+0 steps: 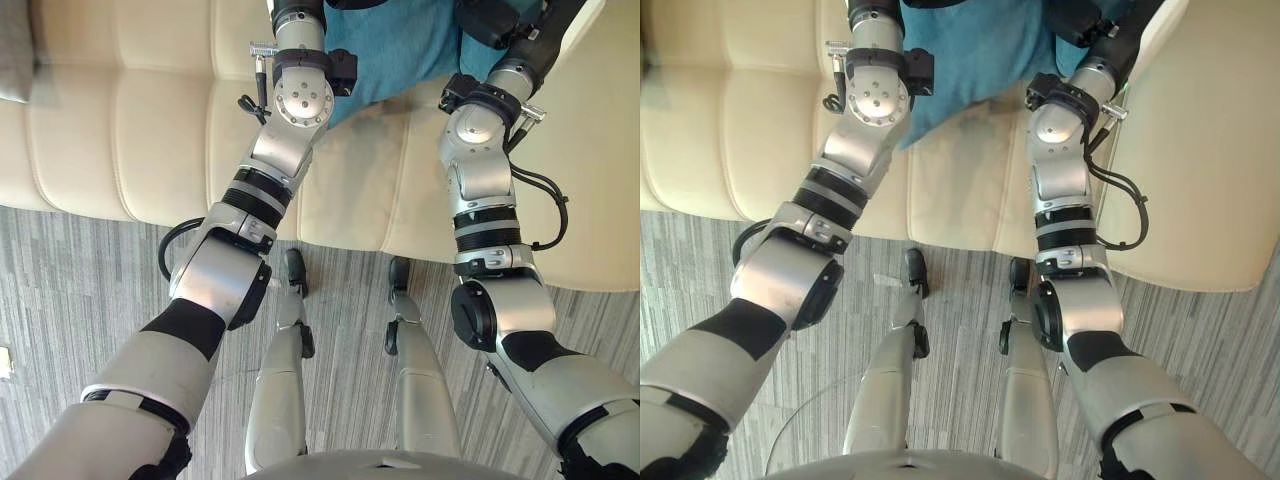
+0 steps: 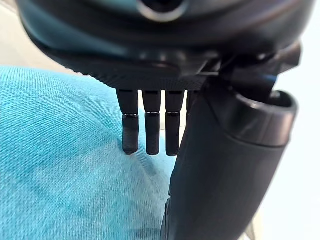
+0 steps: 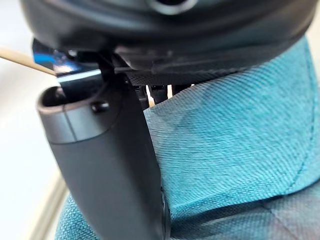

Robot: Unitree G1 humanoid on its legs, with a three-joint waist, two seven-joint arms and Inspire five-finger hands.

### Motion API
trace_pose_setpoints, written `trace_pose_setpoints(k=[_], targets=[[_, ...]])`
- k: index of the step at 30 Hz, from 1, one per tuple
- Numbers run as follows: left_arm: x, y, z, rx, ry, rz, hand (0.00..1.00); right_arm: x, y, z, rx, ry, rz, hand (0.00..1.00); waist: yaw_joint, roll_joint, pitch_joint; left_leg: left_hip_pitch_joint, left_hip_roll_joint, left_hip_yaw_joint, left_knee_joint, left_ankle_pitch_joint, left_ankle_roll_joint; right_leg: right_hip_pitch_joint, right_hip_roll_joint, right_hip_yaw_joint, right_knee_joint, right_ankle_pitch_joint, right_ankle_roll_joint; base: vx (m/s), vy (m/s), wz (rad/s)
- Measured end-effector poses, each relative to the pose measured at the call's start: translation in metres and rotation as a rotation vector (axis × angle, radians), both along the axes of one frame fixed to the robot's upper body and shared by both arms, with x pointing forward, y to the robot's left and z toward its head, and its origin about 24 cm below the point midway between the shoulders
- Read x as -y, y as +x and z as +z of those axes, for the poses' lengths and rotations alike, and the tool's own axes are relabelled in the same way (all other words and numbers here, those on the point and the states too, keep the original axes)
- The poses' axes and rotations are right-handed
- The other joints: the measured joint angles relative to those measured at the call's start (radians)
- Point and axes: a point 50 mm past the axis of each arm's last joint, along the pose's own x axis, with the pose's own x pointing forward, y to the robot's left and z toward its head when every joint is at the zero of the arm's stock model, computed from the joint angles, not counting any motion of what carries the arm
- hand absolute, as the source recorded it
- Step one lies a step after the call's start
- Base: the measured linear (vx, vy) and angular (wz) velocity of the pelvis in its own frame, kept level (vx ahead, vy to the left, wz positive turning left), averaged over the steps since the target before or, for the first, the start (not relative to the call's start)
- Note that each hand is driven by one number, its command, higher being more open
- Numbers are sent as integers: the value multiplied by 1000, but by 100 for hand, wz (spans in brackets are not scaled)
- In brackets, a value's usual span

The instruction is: Pick up cushions and gather them together orderly.

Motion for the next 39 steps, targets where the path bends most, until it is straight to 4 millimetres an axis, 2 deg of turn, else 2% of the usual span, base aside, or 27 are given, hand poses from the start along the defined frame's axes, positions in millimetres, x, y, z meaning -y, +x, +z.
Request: trace_pose_setpoints(k=[5, 10, 16, 21, 22, 26, 27, 30, 35, 39], targets=[[-8, 0, 4, 15, -53, -10, 100, 7, 2, 5, 3, -8, 25, 100, 0, 1, 19, -1, 18, 9, -27, 20, -19, -17, 16, 0, 2, 1, -2, 72, -20, -8], [-19, 2, -6, 10, -91, -1, 100, 10, 4, 1, -4, -29, 51, 100, -4, 1, 19, 1, 24, 11, -27, 21, -20, -17, 21, -1, 4, 1, -3, 74, -19, -1], [-35, 3, -24, -13, -128, 23, 100, 17, 5, -26, -52, -67, 70, 100, -1, 1, 19, 14, 26, 11, -27, 23, -21, -16, 24, -1, 27, -2, -7, 52, -19, 0], [-64, 3, -54, -80, -290, 53, 100, 29, -5, -48, -66, -87, 58, 100, 5, 0, 19, 35, 36, 4, -29, 33, -30, -9, 33, -8, 62, -18, -26, 41, -30, 2], [-76, 3, -68, -116, -363, 75, 100, 34, -11, -55, -66, -90, 47, 100, 4, 0, 19, 38, 37, -4, -29, 36, -30, -9, 33, -13, 78, -31, -30, 34, -32, 10], [-101, 0, -103, -201, -499, 133, 100, 44, -22, -66, -57, -88, 23, 100, 5, 0, 19, 44, 38, -15, -43, 51, -31, -15, 38, -29, 108, -46, -37, 33, -32, 12], [-107, -1, -115, -235, -526, 146, 100, 49, -27, -66, -42, -79, 12, 100, 11, 0, 19, 44, 38, -21, -51, 59, -30, -20, 37, -33, 117, -50, -37, 29, -30, 13], [-114, -5, -127, -261, -538, 161, 100, 53, -34, -64, -9, -80, 8, 100, 16, -2, 19, 45, 33, -33, -55, 68, -28, -24, 33, -37, 139, -57, -36, 30, -30, 13], [-117, -8, -120, -221, -522, 138, 100, 50, -43, -48, 89, -107, 52, 100, 19, -6, 18, 40, 31, -35, -60, 79, -21, -42, 31, -36, 161, -62, -37, 20, -21, 2], [-117, -8, -119, -222, -507, 120, 100, 51, -45, -43, 120, -116, 77, 100, 17, -12, 21, 33, 31, -33, -61, 84, -22, -56, 32, -34, 171, -62, -37, 26, -12, -1]])
